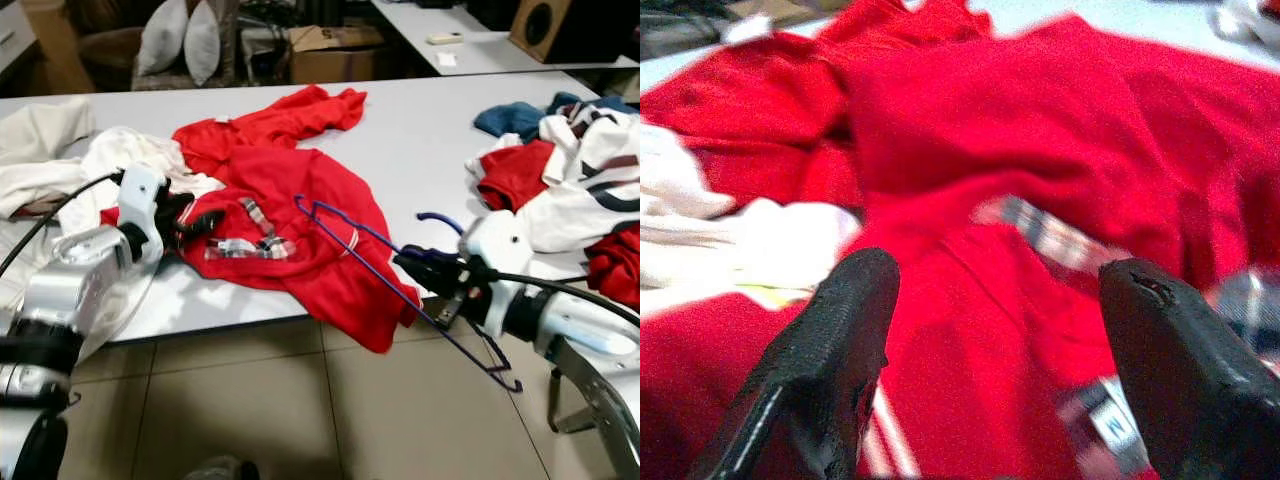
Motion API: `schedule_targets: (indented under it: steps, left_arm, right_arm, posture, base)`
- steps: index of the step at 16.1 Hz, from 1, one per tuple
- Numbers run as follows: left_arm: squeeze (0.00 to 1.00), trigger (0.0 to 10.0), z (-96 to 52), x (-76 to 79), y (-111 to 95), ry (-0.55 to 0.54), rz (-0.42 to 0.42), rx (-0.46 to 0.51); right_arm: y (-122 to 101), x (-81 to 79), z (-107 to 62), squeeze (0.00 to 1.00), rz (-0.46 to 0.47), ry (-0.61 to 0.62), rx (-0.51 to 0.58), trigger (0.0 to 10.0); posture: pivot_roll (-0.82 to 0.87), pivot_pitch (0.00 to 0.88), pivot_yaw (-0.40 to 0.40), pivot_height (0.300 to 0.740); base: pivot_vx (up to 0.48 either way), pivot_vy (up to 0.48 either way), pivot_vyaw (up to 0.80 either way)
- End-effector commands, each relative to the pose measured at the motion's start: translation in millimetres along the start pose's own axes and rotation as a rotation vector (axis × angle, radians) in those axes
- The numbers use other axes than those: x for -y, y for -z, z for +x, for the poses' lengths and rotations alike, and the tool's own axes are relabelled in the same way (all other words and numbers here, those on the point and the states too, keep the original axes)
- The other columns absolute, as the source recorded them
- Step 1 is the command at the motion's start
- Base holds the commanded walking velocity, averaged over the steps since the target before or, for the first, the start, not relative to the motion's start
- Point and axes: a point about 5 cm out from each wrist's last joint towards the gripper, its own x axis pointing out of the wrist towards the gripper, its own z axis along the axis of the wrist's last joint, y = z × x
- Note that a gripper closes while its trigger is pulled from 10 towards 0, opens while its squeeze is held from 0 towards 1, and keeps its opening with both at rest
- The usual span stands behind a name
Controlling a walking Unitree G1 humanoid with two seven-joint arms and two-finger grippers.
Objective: Hang hanger
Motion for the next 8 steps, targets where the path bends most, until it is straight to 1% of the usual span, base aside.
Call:
schedule_targets:
  steps: [1, 2, 3, 4, 5, 6, 7, 8]
  left_arm:
    - [0.0, 10.0, -0.7, 3.3, 5, 0.017, 0.05, -0.038]
    - [0.0, 10.0, -1.1, 4.6, 12, 0.0, 0.125, -0.087]
    - [0.0, 10.0, -1.5, 4.2, 17, -0.016, 0.167, -0.119]
    - [0.0, 10.0, -3.0, 2.2, 23, -0.038, 0.231, -0.167]
    - [0.0, 10.0, -3.9, 1.1, 25, -0.043, 0.25, -0.185]
    - [0.0, 10.0, -3.9, 1.1, 25, -0.043, 0.25, -0.185]
    - [0.0, 3.5, -5.8, -2.1, 24, -0.069, 0.254, -0.188]
    - [0.0, 1.9, -6.1, -3.1, 23, -0.076, 0.251, -0.183]
  right_arm:
    - [-3, -0.4, 2.4, 0.0, -0.019, -0.011, 0.015, 10.0]
    - [-4, -1.5, 5.8, 0.0, -0.023, -0.023, 0.019, 10.0]
    - [-5, -2.9, 7.7, 0.0, -0.025, -0.035, 0.023, 10.0]
    - [-6, -4.6, 9.7, 0.0, -0.028, -0.05, 0.028, 10.0]
    - [-6, -5.0, 10.0, 0.0, -0.03, -0.054, 0.028, 10.0]
    - [-6, -5.0, 10.0, 0.0, -0.03, -0.054, 0.028, 10.0]
    - [-7, -4.9, 10.6, 0.0, -0.034, -0.058, 0.029, 10.0]
    - [-7, -4.8, 10.5, 0.0, -0.036, -0.06, 0.03, 10.0]
  posture:
    - [0.0, 0.0, 0.057, 0.74]
    - [0.0, 0.0, 0.055, 0.74]
    - [0.0, 0.0, 0.056, 0.74]
    - [0.0, 0.0, 0.056, 0.74]
    - [0.0, 0.0, 0.056, 0.74]
    - [0.0, 0.0, 0.056, 0.74]
    - [0.0, 0.0, 0.053, 0.74]
    - [0.0, 0.0, 0.053, 0.74]
  base:
    - [0.0, 0.0, 0.0]
    - [0.0, 0.0, 0.0]
    - [0.0, 0.0, 0.0]
    - [0.0, 0.0, 0.0]
    - [0.0, 0.0, 0.0]
    - [0.0, 0.0, 0.0]
    - [0.0, 0.0, 0.0]
    - [0.0, 0.0, 0.0]
